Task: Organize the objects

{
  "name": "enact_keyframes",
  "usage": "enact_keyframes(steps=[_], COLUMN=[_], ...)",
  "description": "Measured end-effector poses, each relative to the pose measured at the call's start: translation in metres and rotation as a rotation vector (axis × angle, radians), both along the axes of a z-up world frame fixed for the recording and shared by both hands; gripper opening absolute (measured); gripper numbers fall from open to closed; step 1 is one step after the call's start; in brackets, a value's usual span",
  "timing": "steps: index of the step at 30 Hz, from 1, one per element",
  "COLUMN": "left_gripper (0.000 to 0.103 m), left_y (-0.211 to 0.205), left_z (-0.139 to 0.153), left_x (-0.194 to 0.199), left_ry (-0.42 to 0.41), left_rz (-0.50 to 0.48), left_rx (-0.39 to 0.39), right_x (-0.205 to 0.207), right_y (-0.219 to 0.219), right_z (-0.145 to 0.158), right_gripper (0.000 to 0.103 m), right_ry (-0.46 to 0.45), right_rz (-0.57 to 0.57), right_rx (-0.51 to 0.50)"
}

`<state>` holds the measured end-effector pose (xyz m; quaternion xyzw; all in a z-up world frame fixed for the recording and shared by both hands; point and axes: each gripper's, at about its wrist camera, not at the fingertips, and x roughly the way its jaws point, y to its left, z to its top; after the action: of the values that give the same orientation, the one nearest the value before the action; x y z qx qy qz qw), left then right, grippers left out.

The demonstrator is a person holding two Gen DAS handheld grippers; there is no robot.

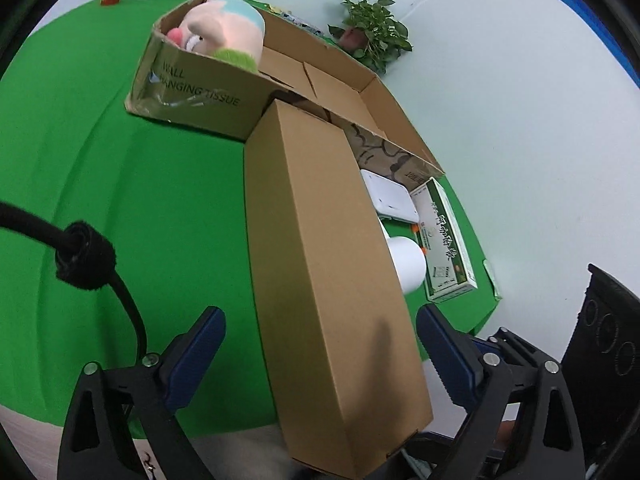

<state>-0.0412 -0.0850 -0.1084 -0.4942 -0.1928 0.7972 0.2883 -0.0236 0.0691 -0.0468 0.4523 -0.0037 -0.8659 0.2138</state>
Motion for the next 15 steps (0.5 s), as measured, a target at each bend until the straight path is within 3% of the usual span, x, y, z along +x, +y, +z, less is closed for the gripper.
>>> enact_keyframes(steps=[4,6,10,15], left_gripper=[0.092,0.092,0.092,0.092], left_y=[0.007,0.010,0.011,0.010], left_z=[-0.003,-0.006,-0.009,-0.011], left_x=[0.004,0.002,0.001,0.000], left_ry=[-0.013,-0.030,-0.030,-0.032], left_rz=[-0.032,-0.043,-0.040,-0.051], left_rx=[0.012,0.009,-0.005,-0.005], right_x=[-0.004,-0.007,-0.014,-0.014], right_y=[-0.003,-0.005,-0.003,-0.005], right_z=[-0.007,-0.008,-0.015,-0.018], right_gripper=[0.090,0.103,0.102,0.102], right_ry=[-0.006,0.005,0.006,-0.023], right_rz=[-0.052,-0.067,-0.101,-0.091], right_rx=[0.032,0.054,0.099,0.074])
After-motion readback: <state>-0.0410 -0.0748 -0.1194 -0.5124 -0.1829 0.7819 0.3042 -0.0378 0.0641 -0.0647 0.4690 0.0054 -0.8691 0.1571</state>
